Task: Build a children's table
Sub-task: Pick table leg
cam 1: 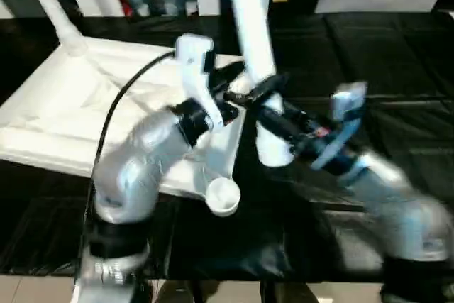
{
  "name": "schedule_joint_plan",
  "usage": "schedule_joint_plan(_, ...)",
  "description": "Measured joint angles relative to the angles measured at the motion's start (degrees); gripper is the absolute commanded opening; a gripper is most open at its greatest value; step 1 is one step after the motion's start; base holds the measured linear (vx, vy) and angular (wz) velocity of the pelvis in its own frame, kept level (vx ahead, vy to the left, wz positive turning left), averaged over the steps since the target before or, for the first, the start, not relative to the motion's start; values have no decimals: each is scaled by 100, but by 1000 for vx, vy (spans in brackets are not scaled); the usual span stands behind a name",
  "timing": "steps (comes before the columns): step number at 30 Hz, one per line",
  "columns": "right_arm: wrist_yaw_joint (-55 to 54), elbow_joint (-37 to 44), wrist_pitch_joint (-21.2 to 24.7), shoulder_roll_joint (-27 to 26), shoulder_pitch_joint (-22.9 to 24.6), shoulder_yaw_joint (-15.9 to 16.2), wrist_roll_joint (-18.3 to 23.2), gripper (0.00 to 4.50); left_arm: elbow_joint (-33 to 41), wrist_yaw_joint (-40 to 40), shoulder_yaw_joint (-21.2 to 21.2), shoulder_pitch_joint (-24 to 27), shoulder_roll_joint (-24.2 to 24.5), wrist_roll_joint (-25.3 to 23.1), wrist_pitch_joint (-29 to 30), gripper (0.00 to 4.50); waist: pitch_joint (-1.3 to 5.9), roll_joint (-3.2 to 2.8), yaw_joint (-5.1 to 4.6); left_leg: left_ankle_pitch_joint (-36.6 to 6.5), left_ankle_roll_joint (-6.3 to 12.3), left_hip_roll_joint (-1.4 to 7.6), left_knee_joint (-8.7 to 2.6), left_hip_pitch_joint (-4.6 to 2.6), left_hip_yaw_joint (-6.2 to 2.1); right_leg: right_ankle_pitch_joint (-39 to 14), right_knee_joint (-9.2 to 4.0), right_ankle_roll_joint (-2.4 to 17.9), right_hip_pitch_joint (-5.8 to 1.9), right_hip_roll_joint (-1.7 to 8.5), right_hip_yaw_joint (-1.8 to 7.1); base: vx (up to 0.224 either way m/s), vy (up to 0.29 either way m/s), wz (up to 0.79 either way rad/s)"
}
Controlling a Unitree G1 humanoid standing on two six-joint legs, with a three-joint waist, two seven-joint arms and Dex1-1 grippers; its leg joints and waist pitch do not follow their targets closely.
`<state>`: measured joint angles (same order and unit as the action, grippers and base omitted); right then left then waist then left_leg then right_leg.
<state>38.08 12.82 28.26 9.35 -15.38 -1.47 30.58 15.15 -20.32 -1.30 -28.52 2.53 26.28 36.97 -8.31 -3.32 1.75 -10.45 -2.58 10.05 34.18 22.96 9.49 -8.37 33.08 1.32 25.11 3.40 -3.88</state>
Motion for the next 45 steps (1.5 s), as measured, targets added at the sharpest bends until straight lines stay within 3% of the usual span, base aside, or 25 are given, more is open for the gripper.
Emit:
schedule_joint_plan(4,112,-450,-851,-156,58,433,-567,189,-14,80,-359,280,58,-616,-1007,372,-1,2,-14,0,0,2,0,0,0,-3,0,-7,-1,0,0,0,0,0)
schedule_joint_plan(11,110,-1130,-1879,-408,-14,674,-1045,189,-226,64,-642,612,211,-1193,-1776,326,-1,3,-53,0,1,2,0,0,1,4,3,3,0,0,0,0,0,0)
schedule_joint_plan(19,126,-1504,-2417,-479,-51,763,-1223,189,-303,-34,-770,675,210,-1350,-2227,271,-1,3,-140,0,1,2,0,-1,1,17,3,24,-2,0,2,0,0,0)
schedule_joint_plan(24,117,-1669,-2609,-481,-58,762,-1303,189,-368,-47,-741,671,17,-1126,-2095,237,0,2,-169,0,1,3,0,-3,2,20,7,28,-2,0,2,0,0,0)
schedule_joint_plan(28,72,-1808,-2651,-473,-57,771,-1423,189,-277,83,-495,649,-164,-534,-1205,217,-1,2,-167,1,2,4,2,-5,3,22,10,32,-3,-1,2,0,0,0)
schedule_joint_plan(32,34,-1849,-2693,-473,-132,760,-1473,188,-239,413,-116,580,-501,-64,-710,194,0,2,-165,0,2,4,13,-1,3,24,10,35,-4,-1,2,0,0,0)
schedule_joint_plan(43,-84,-2123,-2857,-541,-455,727,-1525,188,-115,1060,49,263,-700,-76,-233,188,0,2,-166,2,6,6,22,1,3,30,10,35,-5,-1,0,0,0,0)
schedule_joint_plan(44,-85,-2151,-2856,-542,-487,726,-1521,244,-115,1091,52,235,-694,-78,-226,188,0,3,-162,2,6,7,23,0,3,31,10,35,-6,-1,-1,0,0,0)
schedule_joint_plan(45,-78,-2167,-2833,-547,-509,716,-1484,244,-121,1115,57,201,-684,-78,-215,188,0,3,-159,3,7,7,24,0,2,31,11,35,-6,-1,-2,0,0,0)
